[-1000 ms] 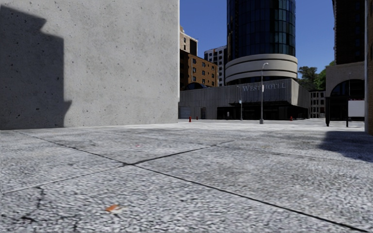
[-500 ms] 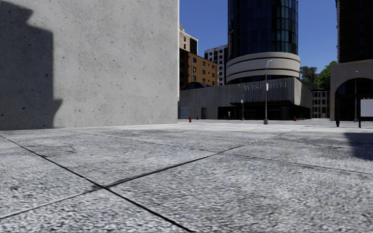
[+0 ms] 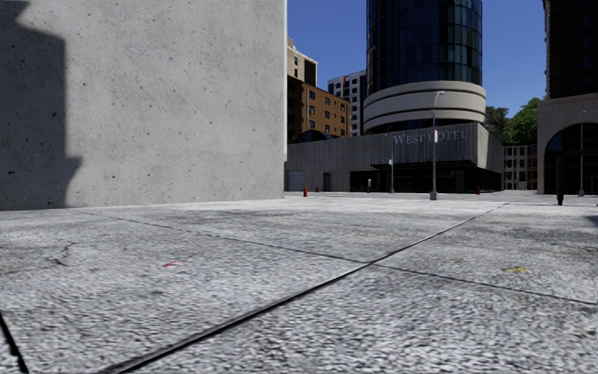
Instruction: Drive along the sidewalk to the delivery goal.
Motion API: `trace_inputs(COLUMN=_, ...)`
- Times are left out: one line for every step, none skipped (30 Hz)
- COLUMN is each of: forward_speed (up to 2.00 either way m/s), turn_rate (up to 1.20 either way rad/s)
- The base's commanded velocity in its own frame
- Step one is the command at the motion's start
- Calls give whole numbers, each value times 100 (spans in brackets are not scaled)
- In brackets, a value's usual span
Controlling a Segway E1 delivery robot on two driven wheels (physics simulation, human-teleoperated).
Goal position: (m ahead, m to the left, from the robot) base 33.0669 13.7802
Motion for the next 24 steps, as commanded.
trace_inputs(forward_speed=200, turn_rate=0)
trace_inputs(forward_speed=200, turn_rate=0)
trace_inputs(forward_speed=200, turn_rate=0)
trace_inputs(forward_speed=200, turn_rate=0)
trace_inputs(forward_speed=200, turn_rate=0)
trace_inputs(forward_speed=200, turn_rate=0)
trace_inputs(forward_speed=200, turn_rate=0)
trace_inputs(forward_speed=200, turn_rate=0)
trace_inputs(forward_speed=200, turn_rate=0)
trace_inputs(forward_speed=200, turn_rate=0)
trace_inputs(forward_speed=200, turn_rate=0)
trace_inputs(forward_speed=200, turn_rate=0)
trace_inputs(forward_speed=200, turn_rate=0)
trace_inputs(forward_speed=200, turn_rate=0)
trace_inputs(forward_speed=200, turn_rate=0)
trace_inputs(forward_speed=200, turn_rate=0)
trace_inputs(forward_speed=200, turn_rate=0)
trace_inputs(forward_speed=200, turn_rate=0)
trace_inputs(forward_speed=200, turn_rate=0)
trace_inputs(forward_speed=200, turn_rate=0)
trace_inputs(forward_speed=200, turn_rate=0)
trace_inputs(forward_speed=200, turn_rate=0)
trace_inputs(forward_speed=200, turn_rate=0)
trace_inputs(forward_speed=200, turn_rate=0)
